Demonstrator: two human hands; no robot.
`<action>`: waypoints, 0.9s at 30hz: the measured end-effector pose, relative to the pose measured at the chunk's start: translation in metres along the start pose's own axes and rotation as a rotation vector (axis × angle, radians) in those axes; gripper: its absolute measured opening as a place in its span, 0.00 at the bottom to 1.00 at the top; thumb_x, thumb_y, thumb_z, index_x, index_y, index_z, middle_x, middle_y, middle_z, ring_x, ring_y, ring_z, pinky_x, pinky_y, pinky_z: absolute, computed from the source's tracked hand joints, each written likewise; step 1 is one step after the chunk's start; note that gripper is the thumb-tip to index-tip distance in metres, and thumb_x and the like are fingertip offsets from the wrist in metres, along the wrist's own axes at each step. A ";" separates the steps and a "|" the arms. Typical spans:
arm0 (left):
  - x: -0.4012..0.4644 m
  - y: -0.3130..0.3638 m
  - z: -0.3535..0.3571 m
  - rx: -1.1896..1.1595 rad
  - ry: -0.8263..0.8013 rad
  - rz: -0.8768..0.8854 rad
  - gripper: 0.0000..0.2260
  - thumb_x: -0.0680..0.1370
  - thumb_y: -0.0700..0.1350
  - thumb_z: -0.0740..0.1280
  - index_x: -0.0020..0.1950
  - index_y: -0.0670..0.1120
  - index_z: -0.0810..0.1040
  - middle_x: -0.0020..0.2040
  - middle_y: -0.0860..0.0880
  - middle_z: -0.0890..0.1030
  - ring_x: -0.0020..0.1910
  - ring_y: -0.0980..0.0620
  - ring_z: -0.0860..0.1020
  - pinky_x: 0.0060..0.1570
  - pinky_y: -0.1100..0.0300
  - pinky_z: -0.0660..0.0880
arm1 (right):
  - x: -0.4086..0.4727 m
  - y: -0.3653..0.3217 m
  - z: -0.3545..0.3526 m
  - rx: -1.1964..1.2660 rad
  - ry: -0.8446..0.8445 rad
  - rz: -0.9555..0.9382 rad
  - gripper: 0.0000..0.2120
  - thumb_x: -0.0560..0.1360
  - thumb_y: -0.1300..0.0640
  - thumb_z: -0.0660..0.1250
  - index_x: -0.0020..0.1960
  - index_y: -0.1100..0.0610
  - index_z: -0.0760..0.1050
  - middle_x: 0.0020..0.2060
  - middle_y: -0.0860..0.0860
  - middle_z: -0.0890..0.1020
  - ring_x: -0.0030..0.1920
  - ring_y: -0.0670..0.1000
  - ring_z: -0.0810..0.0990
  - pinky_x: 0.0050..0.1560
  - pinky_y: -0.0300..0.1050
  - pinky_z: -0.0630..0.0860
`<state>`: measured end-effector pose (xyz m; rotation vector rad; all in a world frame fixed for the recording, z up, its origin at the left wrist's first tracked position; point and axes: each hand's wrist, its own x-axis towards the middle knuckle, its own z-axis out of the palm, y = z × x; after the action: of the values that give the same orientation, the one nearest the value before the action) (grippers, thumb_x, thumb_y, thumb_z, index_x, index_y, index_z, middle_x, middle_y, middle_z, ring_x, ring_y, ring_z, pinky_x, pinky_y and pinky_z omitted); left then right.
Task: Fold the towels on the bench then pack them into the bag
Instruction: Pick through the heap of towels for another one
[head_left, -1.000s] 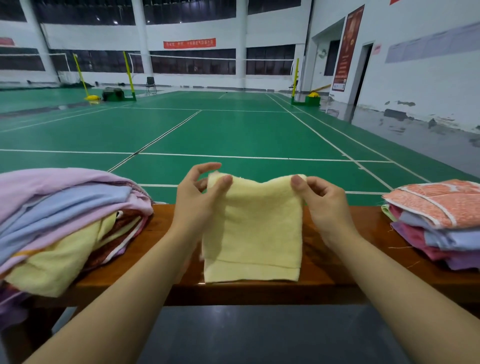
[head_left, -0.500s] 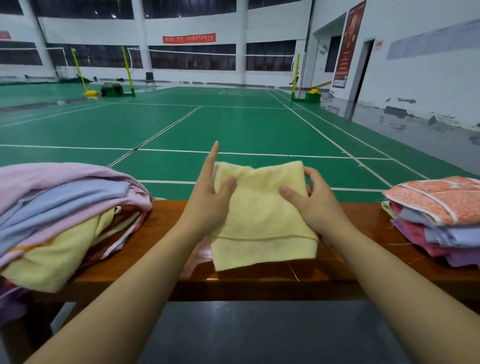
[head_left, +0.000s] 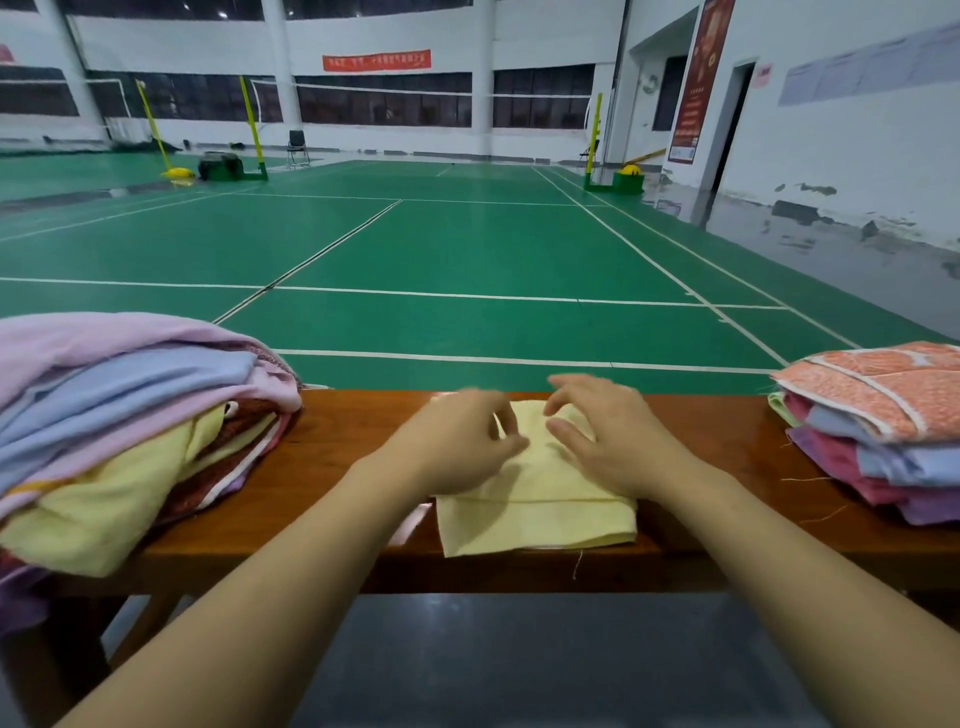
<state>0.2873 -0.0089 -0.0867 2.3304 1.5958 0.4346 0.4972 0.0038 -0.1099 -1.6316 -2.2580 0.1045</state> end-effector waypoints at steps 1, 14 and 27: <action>-0.002 0.006 0.005 0.012 -0.133 0.021 0.13 0.80 0.59 0.66 0.60 0.53 0.77 0.55 0.53 0.79 0.48 0.53 0.77 0.47 0.58 0.74 | -0.001 -0.002 0.000 0.072 -0.098 -0.021 0.08 0.83 0.44 0.59 0.60 0.42 0.72 0.73 0.44 0.71 0.74 0.50 0.67 0.74 0.55 0.63; 0.011 -0.020 0.018 0.153 0.141 -0.172 0.13 0.81 0.44 0.63 0.66 0.52 0.72 0.66 0.47 0.71 0.63 0.45 0.72 0.60 0.49 0.74 | -0.004 -0.016 -0.029 0.016 -0.340 0.189 0.18 0.82 0.40 0.58 0.57 0.48 0.82 0.48 0.49 0.86 0.48 0.52 0.84 0.55 0.50 0.80; 0.027 -0.007 0.039 0.180 0.182 -0.422 0.24 0.82 0.63 0.58 0.54 0.43 0.79 0.48 0.46 0.81 0.44 0.46 0.78 0.42 0.54 0.76 | 0.021 -0.001 0.015 0.022 -0.074 0.552 0.23 0.78 0.34 0.62 0.43 0.55 0.73 0.37 0.51 0.78 0.41 0.58 0.77 0.34 0.47 0.67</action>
<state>0.3058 0.0169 -0.1224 2.0335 2.2300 0.4262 0.4858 0.0251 -0.1183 -2.2229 -1.7818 0.3277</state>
